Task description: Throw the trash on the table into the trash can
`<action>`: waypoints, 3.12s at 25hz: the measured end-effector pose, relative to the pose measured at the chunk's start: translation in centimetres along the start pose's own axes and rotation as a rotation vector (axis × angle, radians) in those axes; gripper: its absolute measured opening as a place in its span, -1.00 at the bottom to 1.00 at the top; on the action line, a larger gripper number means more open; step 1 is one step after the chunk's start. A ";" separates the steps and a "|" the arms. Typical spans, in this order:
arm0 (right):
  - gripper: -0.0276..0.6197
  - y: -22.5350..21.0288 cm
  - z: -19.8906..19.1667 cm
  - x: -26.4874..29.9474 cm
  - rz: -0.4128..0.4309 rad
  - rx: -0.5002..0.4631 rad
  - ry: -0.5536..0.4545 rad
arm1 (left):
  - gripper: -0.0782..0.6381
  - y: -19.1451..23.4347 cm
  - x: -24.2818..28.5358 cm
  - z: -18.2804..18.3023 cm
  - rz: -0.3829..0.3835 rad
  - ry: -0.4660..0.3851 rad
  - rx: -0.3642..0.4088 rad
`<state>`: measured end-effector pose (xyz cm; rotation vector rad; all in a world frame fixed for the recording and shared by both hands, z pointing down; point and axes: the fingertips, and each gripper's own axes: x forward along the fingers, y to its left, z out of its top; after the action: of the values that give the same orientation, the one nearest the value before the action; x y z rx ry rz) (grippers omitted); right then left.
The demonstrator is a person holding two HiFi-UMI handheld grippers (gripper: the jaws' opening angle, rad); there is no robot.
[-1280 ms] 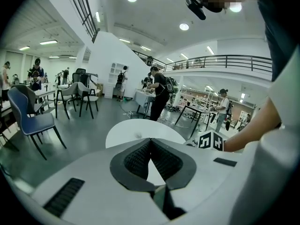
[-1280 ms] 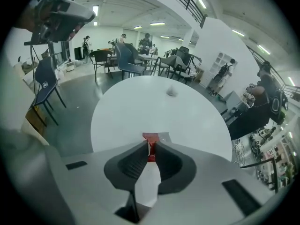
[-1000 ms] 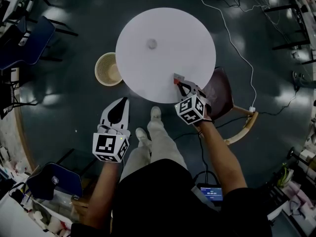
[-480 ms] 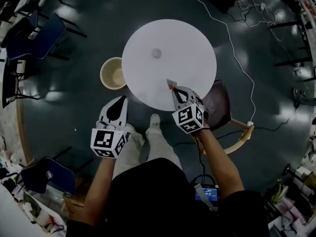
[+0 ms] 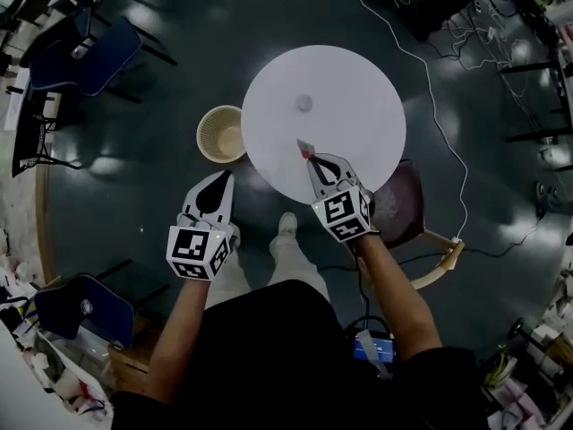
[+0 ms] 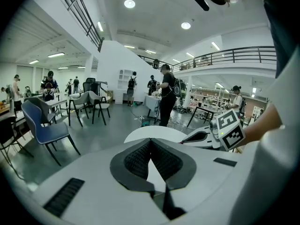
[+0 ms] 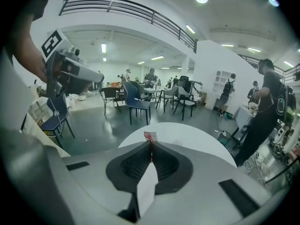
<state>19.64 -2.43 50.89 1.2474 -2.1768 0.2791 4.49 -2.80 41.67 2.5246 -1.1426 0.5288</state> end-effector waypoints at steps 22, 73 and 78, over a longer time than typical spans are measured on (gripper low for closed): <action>-0.84 10.6 11.9 14.3 0.030 0.067 0.000 | -0.76 16.7 -0.5 -2.8 -0.042 0.030 -0.046; -0.84 19.9 -10.7 57.0 0.011 0.227 0.308 | -0.76 39.4 16.1 -35.1 -0.140 0.270 -0.106; -0.84 19.6 -11.5 57.5 0.001 0.250 0.316 | -0.76 39.9 15.8 -36.0 -0.135 0.282 -0.123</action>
<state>-13.59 -27.48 96.62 1.2377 -1.9122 0.7176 -23.53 -22.69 85.92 2.3120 -0.8688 0.7273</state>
